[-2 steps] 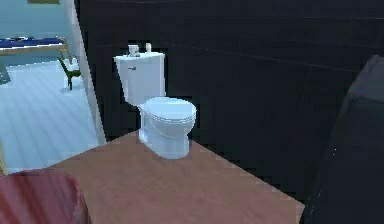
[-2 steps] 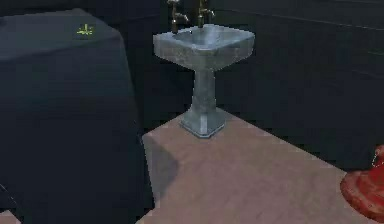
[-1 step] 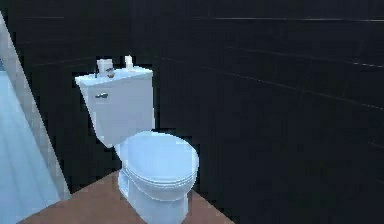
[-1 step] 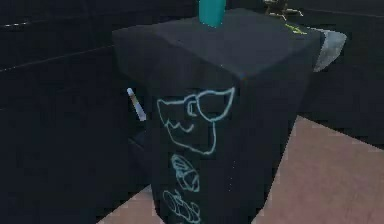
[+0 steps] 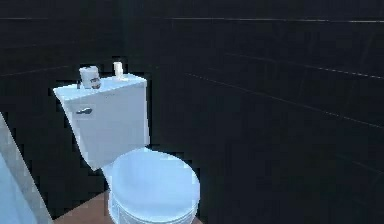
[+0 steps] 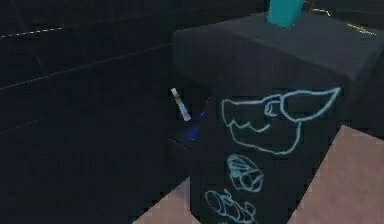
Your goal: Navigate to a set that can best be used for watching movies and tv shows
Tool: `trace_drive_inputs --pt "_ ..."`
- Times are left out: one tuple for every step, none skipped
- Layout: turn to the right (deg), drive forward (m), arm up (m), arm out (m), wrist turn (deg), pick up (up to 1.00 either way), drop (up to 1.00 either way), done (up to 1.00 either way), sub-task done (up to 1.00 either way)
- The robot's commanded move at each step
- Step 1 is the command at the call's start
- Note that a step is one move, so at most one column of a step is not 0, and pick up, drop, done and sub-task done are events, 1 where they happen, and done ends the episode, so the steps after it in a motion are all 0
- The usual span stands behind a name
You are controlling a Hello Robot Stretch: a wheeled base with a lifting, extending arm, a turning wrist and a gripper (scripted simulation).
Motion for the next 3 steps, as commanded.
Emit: trace_drive_inputs --pt "-45.0 0.00 0.00 0.00 0.0 0.00 0.00 0.00 0.00" --pt "-24.0 0.00 0.00 0.00 0.0 0.00 0.00 0.00 0.00" --pt "0.0 0.30 0.00 0.00 0.0 0.00 0.00 0.00 0.00"
